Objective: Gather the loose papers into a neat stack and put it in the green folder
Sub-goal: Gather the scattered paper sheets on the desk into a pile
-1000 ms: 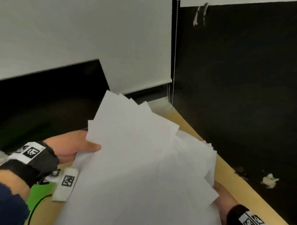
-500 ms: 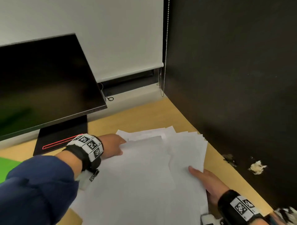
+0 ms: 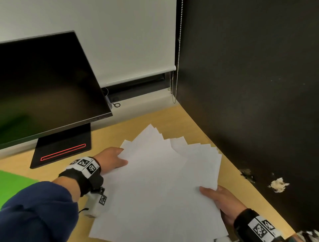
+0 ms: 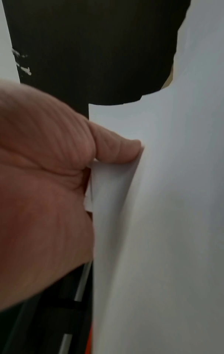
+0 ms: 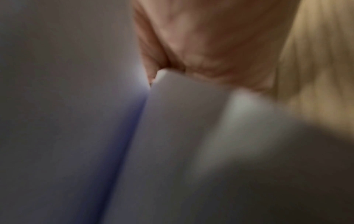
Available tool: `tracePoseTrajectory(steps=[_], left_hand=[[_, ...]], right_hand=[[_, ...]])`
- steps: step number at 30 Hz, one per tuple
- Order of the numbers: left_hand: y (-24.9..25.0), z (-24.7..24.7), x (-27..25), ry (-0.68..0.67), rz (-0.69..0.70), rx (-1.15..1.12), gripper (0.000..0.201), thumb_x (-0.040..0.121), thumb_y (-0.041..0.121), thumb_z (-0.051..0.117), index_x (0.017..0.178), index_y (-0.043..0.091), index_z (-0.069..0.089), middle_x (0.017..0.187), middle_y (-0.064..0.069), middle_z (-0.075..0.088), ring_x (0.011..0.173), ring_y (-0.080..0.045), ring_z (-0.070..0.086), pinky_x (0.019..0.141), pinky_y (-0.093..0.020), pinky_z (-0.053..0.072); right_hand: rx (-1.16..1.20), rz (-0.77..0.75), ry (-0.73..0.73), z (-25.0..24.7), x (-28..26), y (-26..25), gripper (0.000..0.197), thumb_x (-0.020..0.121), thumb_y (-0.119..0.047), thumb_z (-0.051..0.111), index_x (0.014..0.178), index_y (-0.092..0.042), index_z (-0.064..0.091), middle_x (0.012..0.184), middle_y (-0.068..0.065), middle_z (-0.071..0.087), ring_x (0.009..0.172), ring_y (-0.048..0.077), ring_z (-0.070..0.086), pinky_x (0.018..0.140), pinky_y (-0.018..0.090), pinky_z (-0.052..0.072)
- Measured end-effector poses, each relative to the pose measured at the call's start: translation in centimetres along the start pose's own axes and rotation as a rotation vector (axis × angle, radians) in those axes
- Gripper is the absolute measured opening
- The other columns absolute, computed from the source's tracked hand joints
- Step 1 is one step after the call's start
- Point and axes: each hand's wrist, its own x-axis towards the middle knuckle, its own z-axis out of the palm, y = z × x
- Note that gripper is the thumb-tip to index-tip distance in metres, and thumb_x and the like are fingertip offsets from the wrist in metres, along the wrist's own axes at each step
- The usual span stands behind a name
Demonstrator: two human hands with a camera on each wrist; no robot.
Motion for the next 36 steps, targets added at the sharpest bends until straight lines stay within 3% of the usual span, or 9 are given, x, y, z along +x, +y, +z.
tracePoseTrajectory(steps=[4,6,9,11,13,17,25,29,36], left_hand=[[0.4,2.8,0.5,0.015,0.0,-0.368,0.011,0.091,0.017,0.07,0.099,0.024,0.069,0.102,0.003,0.073,0.091,-0.019,0.069,0.091,-0.033,0.052],[-0.3,4.2,0.6,0.124,-0.077,-0.579,0.01,0.09,0.015,0.071,0.095,0.022,0.067,0.1,-0.003,0.069,0.089,-0.024,0.067,0.087,-0.036,0.051],[-2.0,6.2,-0.6,0.133,-0.208,-0.827,0.023,0.091,0.017,0.071,0.107,0.001,0.066,0.102,-0.023,0.069,0.087,-0.034,0.066,0.081,-0.044,0.051],[-3.1,8.1,-1.7,0.072,-0.27,-0.935,0.019,0.091,0.015,0.069,0.089,-0.003,0.063,0.088,-0.026,0.066,0.076,-0.036,0.064,0.074,-0.046,0.05],[-3.6,10.1,-2.8,0.064,-0.302,-0.955,0.023,0.083,0.018,0.072,0.088,-0.002,0.062,0.091,-0.027,0.064,0.075,-0.039,0.062,0.072,-0.048,0.05],[-2.5,11.9,-3.6,0.273,-0.297,-0.865,0.021,0.08,0.013,0.068,0.1,0.017,0.061,0.103,-0.015,0.069,0.092,-0.038,0.069,0.084,-0.054,0.058],[-3.4,9.2,-2.8,0.212,-0.19,-0.646,0.044,0.081,-0.011,0.042,0.098,0.019,0.07,0.097,-0.007,0.07,0.08,-0.028,0.063,0.068,-0.029,0.048],[-2.1,9.5,-3.4,0.124,-0.106,-0.632,0.062,0.086,-0.02,0.037,0.091,0.031,0.073,0.08,0.021,0.075,0.08,-0.009,0.069,0.062,-0.014,0.052],[2.2,14.0,-5.8,0.269,-0.073,-0.549,0.047,0.101,0.005,0.044,0.147,0.014,0.043,0.128,-0.003,0.051,0.108,-0.014,0.05,0.094,-0.018,0.034]], right_hand=[[0.011,0.001,-0.003,0.4,-0.1,-0.4,0.083,0.056,-0.03,0.098,0.129,-0.01,0.062,0.117,0.019,0.076,0.107,0.042,0.073,0.103,0.058,0.05],[0.032,0.008,0.011,0.4,-0.1,-0.2,0.094,0.042,-0.026,0.102,0.125,-0.008,0.063,0.115,0.022,0.076,0.104,0.045,0.073,0.097,0.056,0.053],[0.124,-0.012,0.053,0.4,-0.4,0.2,0.077,0.055,-0.014,0.097,0.124,-0.002,0.064,0.112,0.027,0.075,0.101,0.05,0.072,0.097,0.06,0.052],[0.152,-0.013,0.065,0.5,-0.3,0.7,0.095,0.037,-0.021,0.102,0.122,-0.002,0.066,0.113,0.028,0.075,0.102,0.051,0.071,0.099,0.062,0.05],[0.146,-0.021,0.077,0.9,-0.2,1.2,0.103,0.029,-0.026,0.103,0.122,-0.004,0.066,0.115,0.027,0.075,0.103,0.05,0.071,0.1,0.062,0.05],[0.127,0.003,0.062,1.2,-0.7,0.6,0.06,0.072,-0.018,0.084,0.127,-0.008,0.063,0.114,0.024,0.076,0.102,0.048,0.072,0.096,0.058,0.053],[0.312,0.064,0.075,0.8,-1.2,-1.0,0.05,0.073,-0.042,0.065,0.117,-0.018,0.06,0.099,0.02,0.08,0.106,0.046,0.067,0.077,0.051,0.054],[0.238,0.047,0.07,1.5,-1.4,-0.9,0.046,0.079,-0.035,0.066,0.12,-0.015,0.062,0.103,0.018,0.08,0.099,0.046,0.073,0.085,0.054,0.053],[0.126,-0.013,0.111,2.4,-1.3,0.0,0.051,0.075,-0.03,0.078,0.121,-0.011,0.066,0.113,0.02,0.077,0.105,0.044,0.072,0.102,0.058,0.05]])
